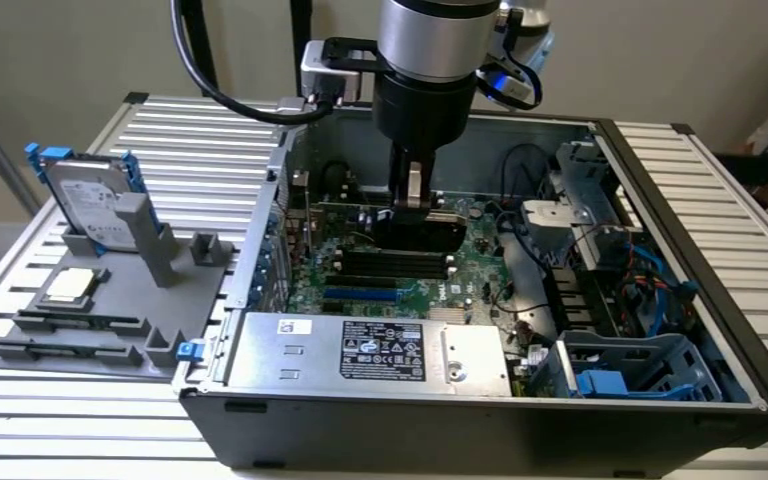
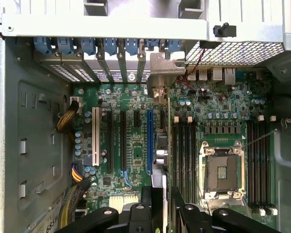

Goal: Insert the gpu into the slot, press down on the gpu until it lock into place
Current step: 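Insert the gpu into the slot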

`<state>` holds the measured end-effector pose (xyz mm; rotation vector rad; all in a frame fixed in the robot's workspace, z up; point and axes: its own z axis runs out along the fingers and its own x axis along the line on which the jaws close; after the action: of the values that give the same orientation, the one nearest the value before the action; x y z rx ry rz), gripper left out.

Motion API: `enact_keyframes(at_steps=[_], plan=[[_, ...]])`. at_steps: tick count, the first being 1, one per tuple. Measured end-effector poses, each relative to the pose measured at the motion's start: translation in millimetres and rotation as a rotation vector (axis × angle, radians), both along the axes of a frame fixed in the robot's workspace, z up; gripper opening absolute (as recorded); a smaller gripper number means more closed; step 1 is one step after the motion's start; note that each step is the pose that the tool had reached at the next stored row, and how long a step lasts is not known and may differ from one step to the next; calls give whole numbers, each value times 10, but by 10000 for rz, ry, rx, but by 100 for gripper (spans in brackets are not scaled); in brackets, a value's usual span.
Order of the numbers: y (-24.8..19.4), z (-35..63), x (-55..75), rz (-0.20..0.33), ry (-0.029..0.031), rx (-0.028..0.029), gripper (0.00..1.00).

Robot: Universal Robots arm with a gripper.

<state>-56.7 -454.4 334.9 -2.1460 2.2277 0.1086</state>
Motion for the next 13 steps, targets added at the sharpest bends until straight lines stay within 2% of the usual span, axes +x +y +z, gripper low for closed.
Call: enact_keyframes(at_steps=[13], plan=[[0,0,0,0,0,0,27]])
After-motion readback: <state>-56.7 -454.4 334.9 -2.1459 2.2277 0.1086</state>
